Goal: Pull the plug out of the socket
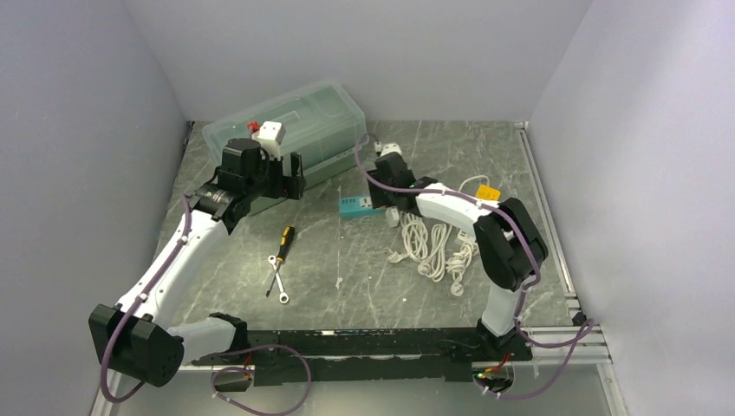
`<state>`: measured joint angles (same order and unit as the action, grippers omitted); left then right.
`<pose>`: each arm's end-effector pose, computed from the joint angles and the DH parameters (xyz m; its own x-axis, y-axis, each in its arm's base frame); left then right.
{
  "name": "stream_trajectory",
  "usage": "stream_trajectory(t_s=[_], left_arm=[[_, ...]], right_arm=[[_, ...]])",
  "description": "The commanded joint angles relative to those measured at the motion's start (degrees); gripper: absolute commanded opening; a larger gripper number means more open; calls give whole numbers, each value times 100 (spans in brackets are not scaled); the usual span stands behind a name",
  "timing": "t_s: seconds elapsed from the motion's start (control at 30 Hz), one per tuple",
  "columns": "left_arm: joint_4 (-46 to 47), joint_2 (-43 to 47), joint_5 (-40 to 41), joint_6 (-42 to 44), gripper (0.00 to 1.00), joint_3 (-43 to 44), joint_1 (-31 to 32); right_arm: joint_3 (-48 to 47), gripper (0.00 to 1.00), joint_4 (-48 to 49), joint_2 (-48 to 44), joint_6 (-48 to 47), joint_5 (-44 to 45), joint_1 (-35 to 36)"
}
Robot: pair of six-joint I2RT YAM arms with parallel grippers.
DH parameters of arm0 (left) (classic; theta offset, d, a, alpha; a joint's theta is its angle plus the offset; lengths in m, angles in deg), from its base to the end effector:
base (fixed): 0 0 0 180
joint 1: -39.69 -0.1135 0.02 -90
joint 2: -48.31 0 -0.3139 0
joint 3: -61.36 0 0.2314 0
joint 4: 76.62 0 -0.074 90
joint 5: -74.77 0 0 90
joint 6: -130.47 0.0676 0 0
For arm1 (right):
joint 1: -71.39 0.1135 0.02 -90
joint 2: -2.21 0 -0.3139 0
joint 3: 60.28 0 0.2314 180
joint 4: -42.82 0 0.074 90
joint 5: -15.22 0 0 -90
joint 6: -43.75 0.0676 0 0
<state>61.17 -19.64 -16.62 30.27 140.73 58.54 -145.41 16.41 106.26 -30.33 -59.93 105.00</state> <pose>0.2366 -0.0825 0.3778 -0.5375 -0.0036 -0.8433 0.2515 0.9538 -0.1643 0.3536 0.2142 0.2439 -0.6752 -0.1304 -0.7261 -0.2078 0.9780 0.0176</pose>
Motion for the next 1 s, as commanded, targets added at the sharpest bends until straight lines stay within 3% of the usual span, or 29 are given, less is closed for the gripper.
stream_trajectory(t_s=[0.0, 0.37, 0.5, 0.6, 0.73, 0.77, 0.87, 0.97], left_arm=[[237, 229, 126, -42, 100, -46, 4], [-75, 914, 127, -124, 100, -628, 4], [-276, 1194, 128, -107, 100, -863, 4], [-322, 1318, 312, -71, 100, -967, 4], [-306, 1260, 297, -46, 100, -971, 4], [-312, 1219, 282, -48, 100, -960, 4], [-387, 1117, 250, -69, 100, -903, 4], [-343, 1123, 192, -51, 100, -930, 4]], right_arm=[[90, 14, 498, -187, -418, -305, 616], [902, 15, 299, -747, -541, -173, 1847], [1005, 19, 195, -876, -389, -152, 2061], [1029, 39, 208, -905, -354, -154, 2134], [1024, 81, 305, -911, -360, -199, 2141], [1001, 87, 299, -929, -368, -214, 2141], [985, 98, 329, -1092, -432, -271, 2141], [1056, 100, 342, -1389, -492, -288, 2141]])
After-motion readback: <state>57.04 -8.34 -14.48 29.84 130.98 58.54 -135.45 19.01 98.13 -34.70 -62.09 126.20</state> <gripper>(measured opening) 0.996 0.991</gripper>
